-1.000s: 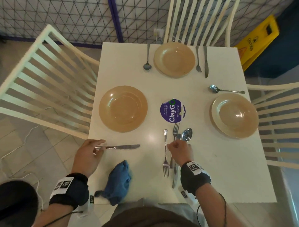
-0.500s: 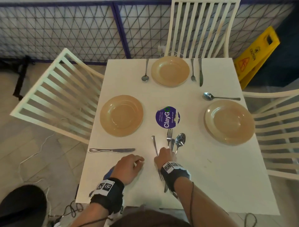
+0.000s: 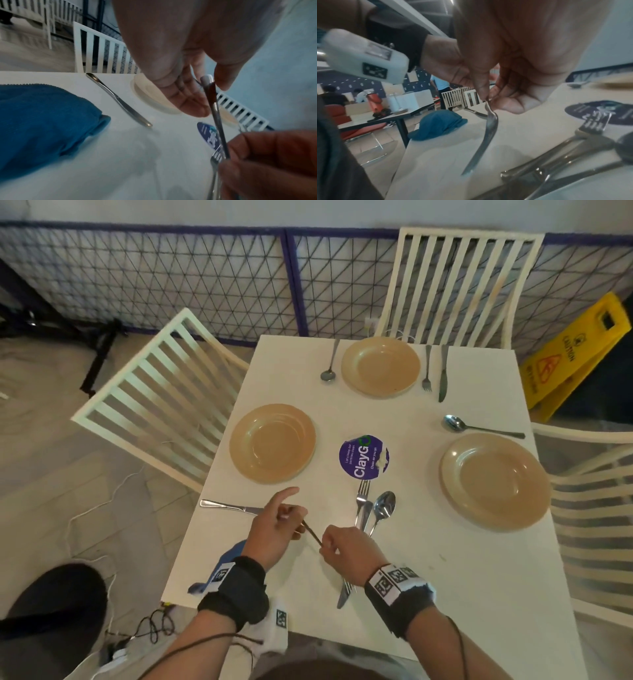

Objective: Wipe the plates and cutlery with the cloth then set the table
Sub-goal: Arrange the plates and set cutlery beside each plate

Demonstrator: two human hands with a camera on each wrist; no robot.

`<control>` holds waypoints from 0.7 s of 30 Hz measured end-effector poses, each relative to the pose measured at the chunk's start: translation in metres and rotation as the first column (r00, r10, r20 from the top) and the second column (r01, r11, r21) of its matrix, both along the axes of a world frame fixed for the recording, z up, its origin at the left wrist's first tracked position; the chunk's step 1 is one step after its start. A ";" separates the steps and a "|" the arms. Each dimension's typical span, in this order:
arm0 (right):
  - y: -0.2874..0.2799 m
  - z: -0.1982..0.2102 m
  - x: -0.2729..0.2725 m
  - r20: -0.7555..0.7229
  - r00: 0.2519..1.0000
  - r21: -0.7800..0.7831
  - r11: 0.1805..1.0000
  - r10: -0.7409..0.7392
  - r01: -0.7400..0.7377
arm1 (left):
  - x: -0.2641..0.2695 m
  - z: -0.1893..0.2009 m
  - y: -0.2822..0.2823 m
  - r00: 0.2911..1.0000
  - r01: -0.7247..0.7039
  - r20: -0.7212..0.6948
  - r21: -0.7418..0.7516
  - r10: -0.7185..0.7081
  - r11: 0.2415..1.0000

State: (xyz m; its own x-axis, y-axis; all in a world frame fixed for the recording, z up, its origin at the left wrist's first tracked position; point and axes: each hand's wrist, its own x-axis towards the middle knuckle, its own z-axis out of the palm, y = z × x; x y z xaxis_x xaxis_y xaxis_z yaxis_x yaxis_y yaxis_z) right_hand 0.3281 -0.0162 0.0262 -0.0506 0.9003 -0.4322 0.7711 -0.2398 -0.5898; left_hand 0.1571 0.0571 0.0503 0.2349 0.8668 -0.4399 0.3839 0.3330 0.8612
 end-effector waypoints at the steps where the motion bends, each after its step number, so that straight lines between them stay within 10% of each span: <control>1: -0.002 0.002 0.001 -0.006 0.999 0.031 0.999 0.032 -0.032 | 0.000 0.007 -0.001 1.000 -0.013 0.027 0.003 0.013 1.000; 11: 0.018 0.015 0.001 -0.298 0.936 -0.108 0.981 -0.189 0.163 | -0.071 0.028 0.018 0.940 -0.269 0.199 -0.070 0.277 0.961; 21: 0.100 -0.005 -0.050 -0.369 0.610 -0.375 0.713 -0.701 0.592 | -0.143 -0.009 0.093 0.955 -0.268 0.077 -0.183 0.286 0.946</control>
State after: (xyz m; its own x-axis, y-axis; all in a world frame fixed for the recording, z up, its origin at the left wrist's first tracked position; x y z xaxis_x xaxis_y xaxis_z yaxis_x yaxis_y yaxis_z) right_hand 0.2783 0.0835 0.0209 0.2753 0.6731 -0.6864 0.0186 -0.7176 -0.6962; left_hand 0.0137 0.1502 0.0418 0.0468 0.8193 -0.5715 0.1702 0.5572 0.8127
